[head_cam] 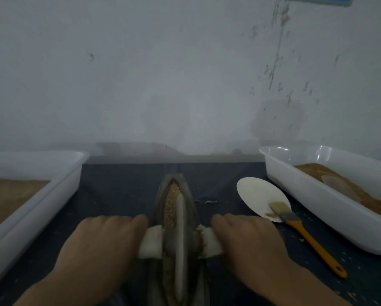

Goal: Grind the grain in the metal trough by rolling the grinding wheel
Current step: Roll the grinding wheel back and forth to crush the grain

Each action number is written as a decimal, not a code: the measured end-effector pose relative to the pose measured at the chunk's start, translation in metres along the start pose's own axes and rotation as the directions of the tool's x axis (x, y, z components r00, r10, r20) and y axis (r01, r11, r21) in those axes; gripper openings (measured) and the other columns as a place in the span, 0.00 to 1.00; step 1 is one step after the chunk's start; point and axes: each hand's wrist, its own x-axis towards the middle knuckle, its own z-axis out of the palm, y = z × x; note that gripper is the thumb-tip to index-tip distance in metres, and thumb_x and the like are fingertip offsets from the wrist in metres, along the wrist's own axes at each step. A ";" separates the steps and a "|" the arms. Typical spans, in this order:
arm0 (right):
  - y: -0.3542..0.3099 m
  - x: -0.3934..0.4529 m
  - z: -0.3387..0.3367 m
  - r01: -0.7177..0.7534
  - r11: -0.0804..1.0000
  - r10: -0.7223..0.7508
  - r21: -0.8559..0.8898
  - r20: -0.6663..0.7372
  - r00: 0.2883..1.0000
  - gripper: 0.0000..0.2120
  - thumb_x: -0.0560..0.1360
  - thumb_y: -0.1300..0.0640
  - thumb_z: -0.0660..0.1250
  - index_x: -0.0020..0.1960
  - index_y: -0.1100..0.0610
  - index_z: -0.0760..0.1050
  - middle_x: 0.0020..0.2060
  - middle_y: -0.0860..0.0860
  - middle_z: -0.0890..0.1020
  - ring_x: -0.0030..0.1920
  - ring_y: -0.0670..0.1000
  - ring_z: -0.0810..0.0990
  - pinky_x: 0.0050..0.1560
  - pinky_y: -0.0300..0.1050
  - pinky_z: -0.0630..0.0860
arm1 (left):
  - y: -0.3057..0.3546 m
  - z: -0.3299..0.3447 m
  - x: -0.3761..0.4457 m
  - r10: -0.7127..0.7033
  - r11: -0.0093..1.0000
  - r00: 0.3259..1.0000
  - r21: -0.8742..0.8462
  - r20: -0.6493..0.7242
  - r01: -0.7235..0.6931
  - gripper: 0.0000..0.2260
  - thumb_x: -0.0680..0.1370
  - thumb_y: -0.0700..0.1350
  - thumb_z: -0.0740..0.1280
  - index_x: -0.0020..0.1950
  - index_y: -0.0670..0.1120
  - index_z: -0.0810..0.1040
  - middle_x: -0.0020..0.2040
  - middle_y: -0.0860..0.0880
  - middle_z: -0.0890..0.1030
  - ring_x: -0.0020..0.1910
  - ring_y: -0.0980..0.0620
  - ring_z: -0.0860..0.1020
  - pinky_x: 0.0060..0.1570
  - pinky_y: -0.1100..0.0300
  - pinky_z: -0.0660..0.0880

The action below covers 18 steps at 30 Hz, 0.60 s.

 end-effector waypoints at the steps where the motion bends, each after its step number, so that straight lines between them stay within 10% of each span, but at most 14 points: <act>1: 0.001 0.006 0.004 -0.006 1.000 0.006 -0.014 0.000 1.000 0.18 0.52 0.56 0.78 0.34 0.51 0.71 0.25 0.47 0.73 0.23 0.49 0.72 0.21 0.43 0.65 | -0.001 0.004 0.004 -0.037 0.999 0.998 0.030 0.059 0.036 0.22 0.53 0.56 0.76 0.35 0.54 0.66 0.28 0.53 0.73 0.25 0.52 0.75 0.27 0.61 0.57; 4: 0.010 0.043 0.022 -0.021 0.996 0.024 -0.087 0.029 0.999 0.18 0.52 0.59 0.78 0.35 0.53 0.72 0.27 0.48 0.75 0.24 0.50 0.74 0.24 0.41 0.64 | -0.016 0.027 0.022 -0.201 0.974 0.977 0.125 0.076 0.191 0.12 0.71 0.59 0.63 0.42 0.57 0.62 0.39 0.55 0.74 0.39 0.54 0.77 0.33 0.58 0.65; 18: 0.000 0.013 -0.001 -0.031 0.999 0.028 0.022 0.151 0.988 0.23 0.49 0.51 0.79 0.35 0.49 0.68 0.25 0.51 0.73 0.22 0.48 0.72 0.22 0.43 0.62 | 0.000 -0.006 0.008 -0.169 0.980 0.951 0.143 0.259 0.135 0.15 0.73 0.58 0.64 0.42 0.57 0.56 0.44 0.56 0.73 0.41 0.53 0.73 0.35 0.56 0.59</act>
